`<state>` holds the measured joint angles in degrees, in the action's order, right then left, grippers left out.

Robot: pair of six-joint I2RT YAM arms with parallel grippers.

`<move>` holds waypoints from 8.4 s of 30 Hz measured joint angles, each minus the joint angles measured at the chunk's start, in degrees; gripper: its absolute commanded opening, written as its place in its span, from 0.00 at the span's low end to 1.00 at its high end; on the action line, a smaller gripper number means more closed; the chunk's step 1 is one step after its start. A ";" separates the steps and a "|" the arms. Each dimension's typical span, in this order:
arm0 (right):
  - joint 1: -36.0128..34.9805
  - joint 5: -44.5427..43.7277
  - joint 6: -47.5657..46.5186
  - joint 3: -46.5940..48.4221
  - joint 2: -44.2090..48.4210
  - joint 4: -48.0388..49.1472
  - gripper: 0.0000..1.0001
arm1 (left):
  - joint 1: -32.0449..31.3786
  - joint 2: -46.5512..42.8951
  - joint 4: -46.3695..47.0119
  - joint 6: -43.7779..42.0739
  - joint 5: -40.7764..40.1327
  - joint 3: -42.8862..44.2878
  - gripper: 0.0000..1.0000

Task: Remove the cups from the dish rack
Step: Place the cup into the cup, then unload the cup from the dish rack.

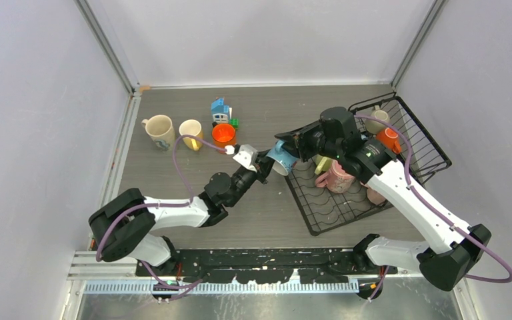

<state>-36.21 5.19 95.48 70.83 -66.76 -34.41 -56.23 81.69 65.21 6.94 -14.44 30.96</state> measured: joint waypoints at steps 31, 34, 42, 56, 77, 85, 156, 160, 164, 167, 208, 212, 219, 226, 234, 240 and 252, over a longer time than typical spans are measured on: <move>-0.07 -8.11 -24.24 5.68 2.10 -6.12 1.00 | 13.16 -12.31 -55.98 25.64 -4.04 16.17 0.00; -0.07 -9.60 -27.30 7.80 2.25 -8.28 1.00 | 15.80 -12.61 -63.54 26.93 -3.23 19.69 0.00; -0.07 -10.88 -33.24 9.70 1.95 -12.37 1.00 | 22.73 -11.65 -84.08 28.55 -0.42 31.06 0.00; -0.07 -9.94 -36.65 8.02 1.33 -14.97 1.00 | 32.92 1.20 -103.27 28.46 5.51 46.40 0.00; -0.07 -9.57 -36.61 4.11 4.00 -15.45 1.00 | 38.38 14.86 -106.64 27.12 8.11 54.21 0.00; -0.07 -9.55 -36.61 3.41 4.15 -15.52 1.00 | 38.77 16.44 -106.53 27.12 8.33 54.25 0.00; -0.09 -16.96 -38.47 2.49 6.60 -22.29 1.00 | 37.20 0.66 -102.14 22.29 17.73 53.48 0.97; -0.17 -18.69 -38.49 2.84 7.82 -23.54 1.00 | 33.27 -3.48 -100.56 21.07 18.86 50.60 0.97; -0.22 -20.04 -38.66 4.87 7.91 -24.76 1.00 | 28.98 -5.88 -98.07 20.83 19.45 46.69 0.96; -0.22 -20.65 -39.15 7.28 7.93 -25.20 1.00 | 25.68 -6.64 -95.14 20.87 19.78 42.75 0.96; -0.22 -24.24 -42.01 22.36 12.90 -28.72 1.00 | 1.57 27.30 -40.09 -4.46 42.80 37.62 0.51; -0.22 -24.26 -42.01 21.84 12.90 -28.92 1.00 | 0.87 29.18 -39.76 -5.84 43.17 38.91 0.47; -0.22 -24.41 -42.01 21.07 12.90 -29.51 1.00 | 0.72 31.91 -39.74 -7.61 43.21 40.96 0.44; -0.22 -24.46 -42.01 20.70 13.16 -29.99 1.00 | 0.68 34.32 -39.93 -7.98 43.04 43.85 0.42; -0.22 -24.46 -42.01 20.06 13.57 -30.40 1.00 | 0.22 36.26 -41.22 -8.59 41.44 44.89 0.41; -0.22 -24.44 -42.01 19.32 13.73 -30.42 1.00 | -0.09 37.55 -42.86 -8.68 40.33 45.27 0.41; -0.22 -24.44 -42.01 18.34 14.03 -30.38 1.00 | -1.09 39.32 -45.90 -9.27 37.97 47.56 0.40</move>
<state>-36.42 -19.25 53.47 89.17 -52.73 -64.79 -57.32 121.01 19.31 -2.33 23.53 78.52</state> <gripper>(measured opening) 0.996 0.402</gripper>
